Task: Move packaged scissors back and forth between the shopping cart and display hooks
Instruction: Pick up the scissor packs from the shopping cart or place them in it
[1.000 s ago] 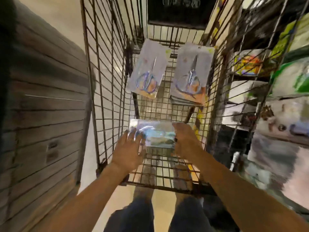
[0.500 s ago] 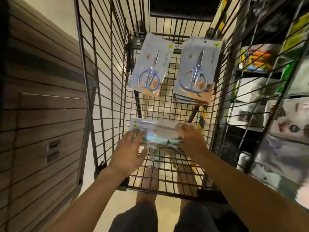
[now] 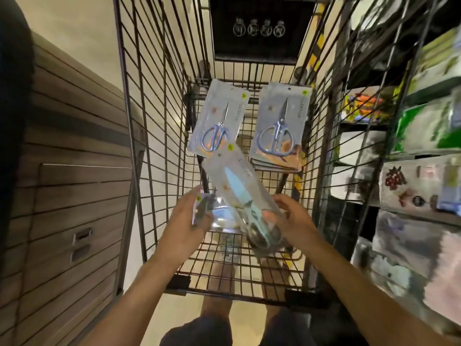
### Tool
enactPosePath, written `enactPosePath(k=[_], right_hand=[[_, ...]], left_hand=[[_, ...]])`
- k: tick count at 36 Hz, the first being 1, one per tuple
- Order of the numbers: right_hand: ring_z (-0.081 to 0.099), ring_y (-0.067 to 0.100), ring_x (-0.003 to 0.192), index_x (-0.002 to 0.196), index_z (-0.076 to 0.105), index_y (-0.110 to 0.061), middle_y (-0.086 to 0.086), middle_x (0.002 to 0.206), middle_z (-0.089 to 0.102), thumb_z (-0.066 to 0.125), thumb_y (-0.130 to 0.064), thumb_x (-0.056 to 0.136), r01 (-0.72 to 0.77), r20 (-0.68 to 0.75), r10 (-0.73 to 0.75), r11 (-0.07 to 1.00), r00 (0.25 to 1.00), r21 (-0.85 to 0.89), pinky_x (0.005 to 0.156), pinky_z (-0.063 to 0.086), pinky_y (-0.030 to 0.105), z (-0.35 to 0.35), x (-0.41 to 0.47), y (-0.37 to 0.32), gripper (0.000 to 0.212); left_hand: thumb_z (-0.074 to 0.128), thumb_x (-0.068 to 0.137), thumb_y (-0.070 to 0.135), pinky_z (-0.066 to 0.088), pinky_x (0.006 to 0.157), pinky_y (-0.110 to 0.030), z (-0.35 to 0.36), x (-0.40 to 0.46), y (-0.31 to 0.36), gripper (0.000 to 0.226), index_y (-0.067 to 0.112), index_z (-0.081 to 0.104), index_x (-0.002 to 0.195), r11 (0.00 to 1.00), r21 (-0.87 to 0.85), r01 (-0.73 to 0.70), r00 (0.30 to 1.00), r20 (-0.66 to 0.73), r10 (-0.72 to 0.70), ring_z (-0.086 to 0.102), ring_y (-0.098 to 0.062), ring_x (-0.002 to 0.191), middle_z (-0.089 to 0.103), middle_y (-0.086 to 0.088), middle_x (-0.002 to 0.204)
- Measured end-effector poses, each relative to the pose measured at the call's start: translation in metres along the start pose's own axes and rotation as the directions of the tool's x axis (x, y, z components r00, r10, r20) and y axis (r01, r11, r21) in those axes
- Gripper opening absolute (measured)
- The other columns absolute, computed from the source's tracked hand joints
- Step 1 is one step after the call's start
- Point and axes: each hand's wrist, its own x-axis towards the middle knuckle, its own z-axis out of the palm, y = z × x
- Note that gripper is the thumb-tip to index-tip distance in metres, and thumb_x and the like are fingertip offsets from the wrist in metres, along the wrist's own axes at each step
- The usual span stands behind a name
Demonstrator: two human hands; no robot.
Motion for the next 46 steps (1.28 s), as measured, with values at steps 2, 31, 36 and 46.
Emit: enactPosePath(k=[2,31,36,46], right_hand=[[0.067,0.005,0.106,0.121,0.064,-0.027,-0.010,0.118,0.069,0.072,-0.028,0.092,-0.041,-0.015,0.044,0.990,0.999,0.138,0.068,0.057,0.016,0.004,-0.004,-0.001,0.031],[0.042,0.017,0.129,0.153,0.039,-0.020,0.001,0.143,0.042,0.081,-0.009,0.080,0.046,-0.032,-0.061,0.935,0.998,-0.351,0.110,0.041,0.030,0.039,0.039,0.050,0.085],[0.029,0.027,0.147,0.155,0.035,-0.012,0.011,0.157,0.034,0.076,-0.008,0.083,0.156,0.048,-0.162,0.763,0.986,-0.628,0.122,0.032,0.043,0.045,0.054,0.066,0.083],[0.041,0.029,0.128,0.147,0.047,-0.015,0.010,0.138,0.050,0.089,-0.030,0.070,0.138,-0.027,-0.236,0.654,0.971,-0.744,0.107,0.042,0.042,0.042,0.051,0.076,0.089]], left_hand=[[0.065,0.097,0.032,0.037,0.114,-0.027,0.006,0.005,0.003,0.069,0.034,0.029,0.156,0.994,-0.106,0.040,0.999,-0.028,-0.043,0.040,-0.007,0.140,0.039,0.014,0.154],[0.070,0.087,-0.009,0.038,0.111,-0.030,-0.003,0.008,0.026,0.107,0.045,0.014,0.159,0.958,-0.285,-0.042,0.988,-0.153,-0.003,0.036,-0.014,0.146,0.035,0.005,0.163],[0.069,0.088,-0.009,0.035,0.111,-0.030,-0.005,0.007,0.023,0.108,0.055,0.013,0.156,0.965,-0.261,-0.019,0.992,-0.123,-0.014,0.038,-0.018,0.142,0.036,-0.001,0.162],[0.068,0.087,-0.012,0.036,0.117,-0.035,-0.006,0.006,0.013,0.108,0.051,0.015,0.157,0.948,-0.317,-0.012,0.993,-0.117,-0.026,0.032,-0.004,0.149,0.029,0.021,0.163]])
